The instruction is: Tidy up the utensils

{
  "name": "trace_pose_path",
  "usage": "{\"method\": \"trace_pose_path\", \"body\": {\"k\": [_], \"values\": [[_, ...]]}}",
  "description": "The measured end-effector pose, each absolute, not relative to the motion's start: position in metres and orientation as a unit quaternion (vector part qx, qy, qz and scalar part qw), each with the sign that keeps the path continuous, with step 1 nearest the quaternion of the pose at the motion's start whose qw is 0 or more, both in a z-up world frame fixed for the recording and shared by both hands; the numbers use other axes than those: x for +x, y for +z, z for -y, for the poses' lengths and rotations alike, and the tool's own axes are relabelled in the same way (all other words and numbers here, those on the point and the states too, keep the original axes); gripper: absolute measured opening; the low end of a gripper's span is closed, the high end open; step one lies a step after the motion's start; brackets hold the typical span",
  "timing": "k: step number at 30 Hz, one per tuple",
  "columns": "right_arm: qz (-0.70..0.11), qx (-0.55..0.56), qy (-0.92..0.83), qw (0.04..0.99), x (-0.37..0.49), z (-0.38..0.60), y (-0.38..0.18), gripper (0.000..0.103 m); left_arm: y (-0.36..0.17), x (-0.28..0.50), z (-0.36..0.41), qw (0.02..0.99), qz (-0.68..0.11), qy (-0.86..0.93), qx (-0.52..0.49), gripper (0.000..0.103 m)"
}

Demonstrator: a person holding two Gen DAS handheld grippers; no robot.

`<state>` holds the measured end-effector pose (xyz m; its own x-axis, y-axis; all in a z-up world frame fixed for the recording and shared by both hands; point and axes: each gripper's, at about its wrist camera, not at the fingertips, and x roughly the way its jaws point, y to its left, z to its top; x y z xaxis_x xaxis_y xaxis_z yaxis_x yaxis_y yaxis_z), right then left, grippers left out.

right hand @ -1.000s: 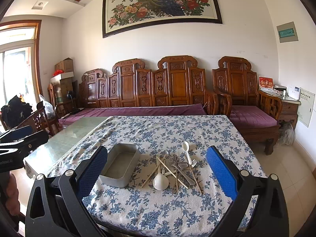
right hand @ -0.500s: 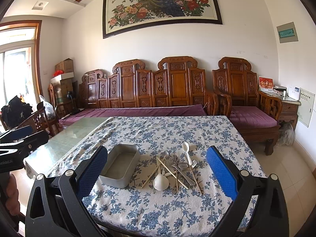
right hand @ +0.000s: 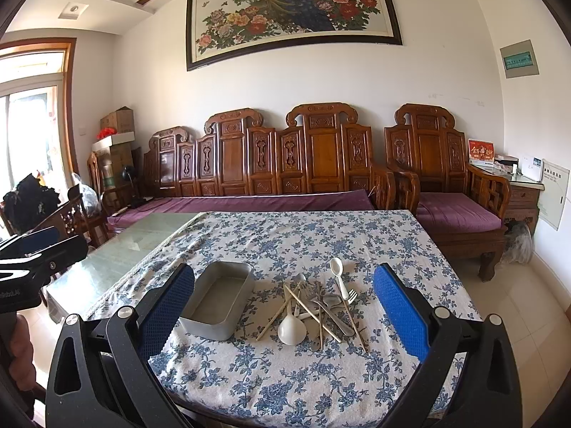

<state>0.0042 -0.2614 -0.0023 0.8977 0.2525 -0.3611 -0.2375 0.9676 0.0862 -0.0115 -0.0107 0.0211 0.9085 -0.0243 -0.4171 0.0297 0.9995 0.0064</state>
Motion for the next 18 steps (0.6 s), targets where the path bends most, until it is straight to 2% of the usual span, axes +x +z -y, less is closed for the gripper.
{"method": "trace_pose_path", "body": {"k": [8,18], "values": [[-0.194,0.023,0.129,0.972,0.009,0.264,-0.005,0.1,0.006,0.002,0.013,0.97,-0.241,-0.021,0.009,0.097],[-0.22,0.012,0.122,0.968,0.036,0.274,-0.044,0.1,-0.035,0.031,0.019,0.954,-0.294,-0.042,0.026,0.096]]}}
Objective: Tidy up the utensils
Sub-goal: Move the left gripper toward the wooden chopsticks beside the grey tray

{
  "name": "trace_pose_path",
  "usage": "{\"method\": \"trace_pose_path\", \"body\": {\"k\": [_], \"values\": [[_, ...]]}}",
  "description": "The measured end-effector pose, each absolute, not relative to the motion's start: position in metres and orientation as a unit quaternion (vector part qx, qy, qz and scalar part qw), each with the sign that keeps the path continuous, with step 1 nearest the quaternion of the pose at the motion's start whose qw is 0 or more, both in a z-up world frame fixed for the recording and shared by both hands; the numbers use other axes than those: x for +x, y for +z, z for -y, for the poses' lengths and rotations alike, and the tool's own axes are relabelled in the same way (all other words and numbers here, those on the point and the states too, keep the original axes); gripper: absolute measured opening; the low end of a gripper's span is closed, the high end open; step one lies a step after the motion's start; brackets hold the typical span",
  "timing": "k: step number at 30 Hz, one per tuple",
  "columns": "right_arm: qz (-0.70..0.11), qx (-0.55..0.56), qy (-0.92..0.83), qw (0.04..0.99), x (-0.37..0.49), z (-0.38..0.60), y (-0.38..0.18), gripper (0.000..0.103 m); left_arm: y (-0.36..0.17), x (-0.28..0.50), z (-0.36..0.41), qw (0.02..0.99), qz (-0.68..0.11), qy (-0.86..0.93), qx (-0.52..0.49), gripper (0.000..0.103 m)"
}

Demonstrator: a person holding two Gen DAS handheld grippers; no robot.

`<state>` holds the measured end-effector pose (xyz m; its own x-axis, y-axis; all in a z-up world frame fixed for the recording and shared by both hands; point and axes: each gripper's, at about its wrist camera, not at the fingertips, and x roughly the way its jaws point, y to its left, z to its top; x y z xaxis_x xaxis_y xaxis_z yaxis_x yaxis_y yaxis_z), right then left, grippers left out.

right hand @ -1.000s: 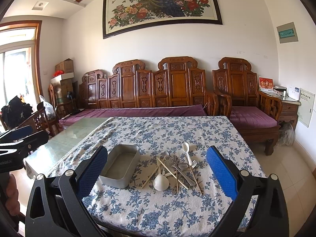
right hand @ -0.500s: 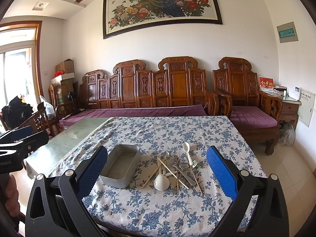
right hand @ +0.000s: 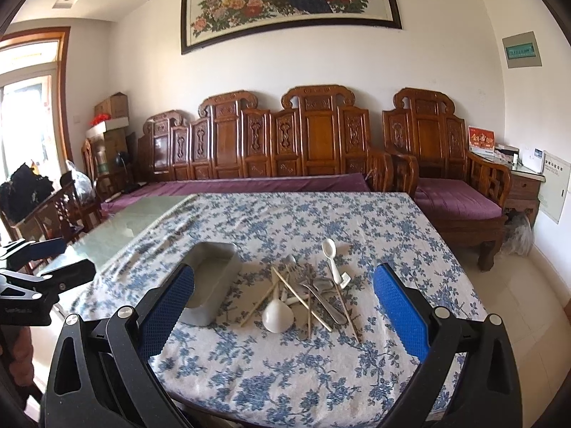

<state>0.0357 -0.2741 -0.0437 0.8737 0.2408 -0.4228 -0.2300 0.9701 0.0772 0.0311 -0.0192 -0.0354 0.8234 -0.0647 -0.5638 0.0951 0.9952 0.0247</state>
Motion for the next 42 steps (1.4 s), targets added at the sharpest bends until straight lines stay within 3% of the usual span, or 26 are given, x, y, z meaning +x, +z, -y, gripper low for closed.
{"method": "trace_pose_path", "body": {"k": [22,30,32,34,42], "values": [[-0.289,-0.003,0.113,0.951,0.147,0.297,-0.128,0.099,-0.09,0.118,0.036,0.929,-0.358,-0.084,0.049,0.096],[-0.33,0.002,0.139,0.934,0.195,0.305,-0.174,0.075,-0.114,0.144,0.041,0.92,-0.377,-0.095,0.056,0.096],[-0.345,0.01,0.155,0.926,0.207,0.305,-0.184,0.074,-0.118,0.15,0.042,0.916,-0.385,-0.103,0.052,0.096],[-0.352,0.013,0.169,0.92,0.216,0.302,-0.192,0.067,-0.122,0.156,0.042,0.912,-0.393,-0.111,0.047,0.096],[-0.398,0.008,0.173,0.901,0.227,0.298,-0.235,0.054,-0.134,0.172,0.049,0.903,-0.408,-0.127,0.04,0.095]]}}
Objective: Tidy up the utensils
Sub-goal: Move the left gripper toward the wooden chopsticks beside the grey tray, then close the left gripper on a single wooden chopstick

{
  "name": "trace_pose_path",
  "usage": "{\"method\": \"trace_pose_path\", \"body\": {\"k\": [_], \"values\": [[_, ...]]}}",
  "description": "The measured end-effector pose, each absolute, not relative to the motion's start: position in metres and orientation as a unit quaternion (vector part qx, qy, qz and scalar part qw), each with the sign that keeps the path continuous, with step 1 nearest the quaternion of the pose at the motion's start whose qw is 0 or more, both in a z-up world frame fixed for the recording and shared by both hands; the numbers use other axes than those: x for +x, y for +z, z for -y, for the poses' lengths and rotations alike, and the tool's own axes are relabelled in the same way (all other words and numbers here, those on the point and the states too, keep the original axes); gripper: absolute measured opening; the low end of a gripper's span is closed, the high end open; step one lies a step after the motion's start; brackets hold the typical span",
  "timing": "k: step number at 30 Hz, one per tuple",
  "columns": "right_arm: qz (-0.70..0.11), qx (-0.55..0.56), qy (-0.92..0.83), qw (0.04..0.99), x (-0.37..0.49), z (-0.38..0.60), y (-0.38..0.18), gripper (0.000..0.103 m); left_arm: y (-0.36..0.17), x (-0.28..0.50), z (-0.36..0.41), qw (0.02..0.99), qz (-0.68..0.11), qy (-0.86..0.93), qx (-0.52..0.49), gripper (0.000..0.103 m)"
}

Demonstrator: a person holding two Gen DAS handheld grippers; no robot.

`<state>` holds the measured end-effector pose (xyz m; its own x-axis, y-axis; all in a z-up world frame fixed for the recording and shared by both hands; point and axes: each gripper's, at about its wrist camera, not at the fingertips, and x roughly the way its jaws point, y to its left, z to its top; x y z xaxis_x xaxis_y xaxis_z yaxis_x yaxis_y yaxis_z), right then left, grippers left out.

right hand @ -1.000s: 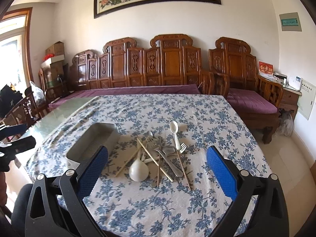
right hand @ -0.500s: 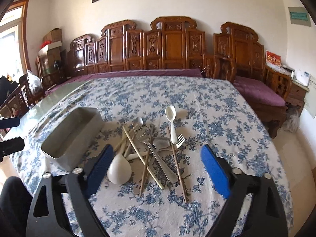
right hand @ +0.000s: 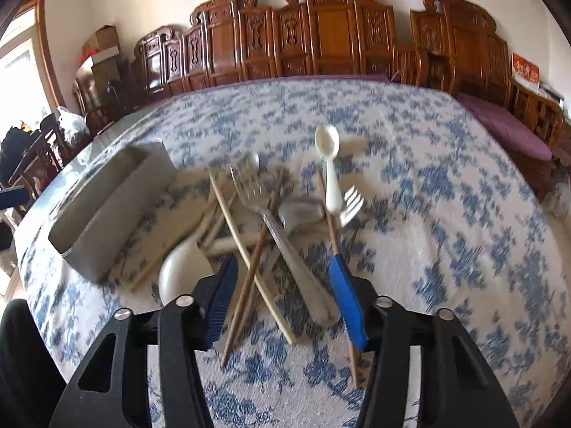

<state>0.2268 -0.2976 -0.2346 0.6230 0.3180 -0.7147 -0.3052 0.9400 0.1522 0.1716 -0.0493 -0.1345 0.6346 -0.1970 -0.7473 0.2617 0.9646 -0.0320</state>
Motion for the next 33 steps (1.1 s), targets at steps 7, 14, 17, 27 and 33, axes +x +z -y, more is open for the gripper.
{"method": "trace_pose_path", "body": {"k": [7,14,17,27,33], "values": [[-0.412,0.044,0.204,0.887,0.216,0.294,-0.236,0.045,-0.145,0.183,0.055,0.898,-0.419,-0.131,0.024,0.079],[-0.439,0.008,0.192,0.878,0.211,0.28,-0.246,0.02,-0.152,0.188,0.061,0.893,-0.429,-0.131,0.022,0.062],[-0.439,0.012,0.189,0.878,0.209,0.285,-0.241,0.007,-0.154,0.19,0.064,0.892,-0.432,-0.131,0.025,0.059],[-0.37,0.062,0.188,0.908,0.196,0.316,-0.196,0.005,-0.179,0.203,0.079,0.88,-0.453,-0.132,0.044,0.04],[-0.332,0.09,0.187,0.92,0.195,0.332,-0.177,0.005,-0.192,0.21,0.087,0.876,-0.461,-0.133,0.055,0.035]]}}
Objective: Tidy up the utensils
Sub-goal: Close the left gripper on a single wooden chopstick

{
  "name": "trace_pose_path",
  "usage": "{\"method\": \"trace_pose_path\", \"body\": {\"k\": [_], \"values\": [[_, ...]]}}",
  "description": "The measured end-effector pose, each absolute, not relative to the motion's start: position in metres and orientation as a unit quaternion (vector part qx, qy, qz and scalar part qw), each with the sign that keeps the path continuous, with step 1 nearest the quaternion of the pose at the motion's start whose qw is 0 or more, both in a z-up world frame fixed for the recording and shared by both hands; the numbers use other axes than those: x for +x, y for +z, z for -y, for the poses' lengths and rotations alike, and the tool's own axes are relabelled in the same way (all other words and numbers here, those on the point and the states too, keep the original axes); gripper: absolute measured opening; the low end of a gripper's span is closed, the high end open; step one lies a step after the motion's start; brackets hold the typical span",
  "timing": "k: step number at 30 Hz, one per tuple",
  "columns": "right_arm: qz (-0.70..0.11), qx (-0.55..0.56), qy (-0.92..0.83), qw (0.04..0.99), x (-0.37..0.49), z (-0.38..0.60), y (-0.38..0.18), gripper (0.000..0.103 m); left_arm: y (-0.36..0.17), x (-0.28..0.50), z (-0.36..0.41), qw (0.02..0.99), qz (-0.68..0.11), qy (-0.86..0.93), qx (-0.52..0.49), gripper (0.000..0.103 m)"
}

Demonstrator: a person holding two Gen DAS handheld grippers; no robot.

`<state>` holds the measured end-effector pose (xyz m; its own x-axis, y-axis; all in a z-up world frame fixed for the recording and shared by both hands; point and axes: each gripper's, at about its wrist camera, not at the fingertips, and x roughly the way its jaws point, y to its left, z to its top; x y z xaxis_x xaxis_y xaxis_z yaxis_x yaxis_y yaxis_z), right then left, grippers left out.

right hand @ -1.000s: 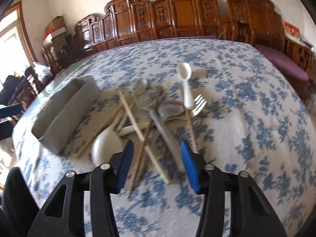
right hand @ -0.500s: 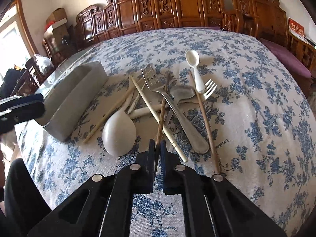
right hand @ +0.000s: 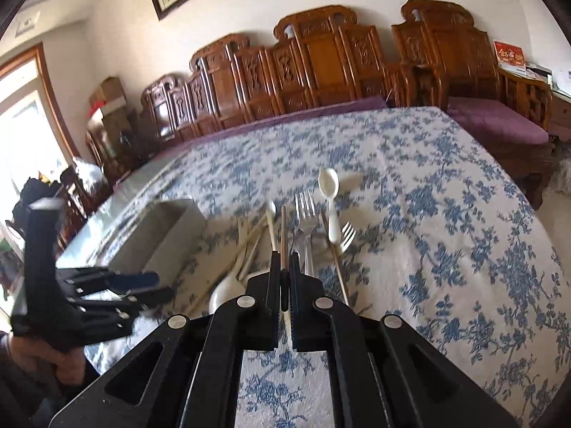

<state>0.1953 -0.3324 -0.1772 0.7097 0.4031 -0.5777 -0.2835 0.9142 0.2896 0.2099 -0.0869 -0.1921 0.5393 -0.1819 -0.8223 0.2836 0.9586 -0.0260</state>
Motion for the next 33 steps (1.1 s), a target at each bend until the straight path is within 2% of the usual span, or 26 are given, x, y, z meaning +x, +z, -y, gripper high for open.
{"method": "trace_pose_path", "body": {"k": [3,11,14,20,22,33], "values": [[-0.327,0.093,0.179,0.923,0.197,0.337,-0.175,0.005,-0.197,0.216,0.093,0.872,-0.466,-0.136,0.061,0.028],[-0.329,0.087,0.167,0.925,0.2,0.339,-0.179,0.005,-0.216,0.237,0.101,0.858,-0.49,-0.137,0.069,0.02],[-0.328,0.084,0.166,0.926,0.2,0.34,-0.18,0.005,-0.222,0.24,0.104,0.853,-0.498,-0.131,0.078,0.012],[-0.329,0.085,0.167,0.925,0.202,0.338,-0.181,0.005,-0.232,0.244,0.107,0.845,-0.513,-0.124,0.089,0.011],[-0.328,0.085,0.168,0.926,0.201,0.337,-0.18,0.005,-0.235,0.244,0.107,0.843,-0.516,-0.123,0.093,0.004],[-0.329,0.081,0.175,0.924,0.201,0.329,-0.181,0.006,-0.216,0.227,0.102,0.856,-0.493,-0.126,0.089,0.004]]}}
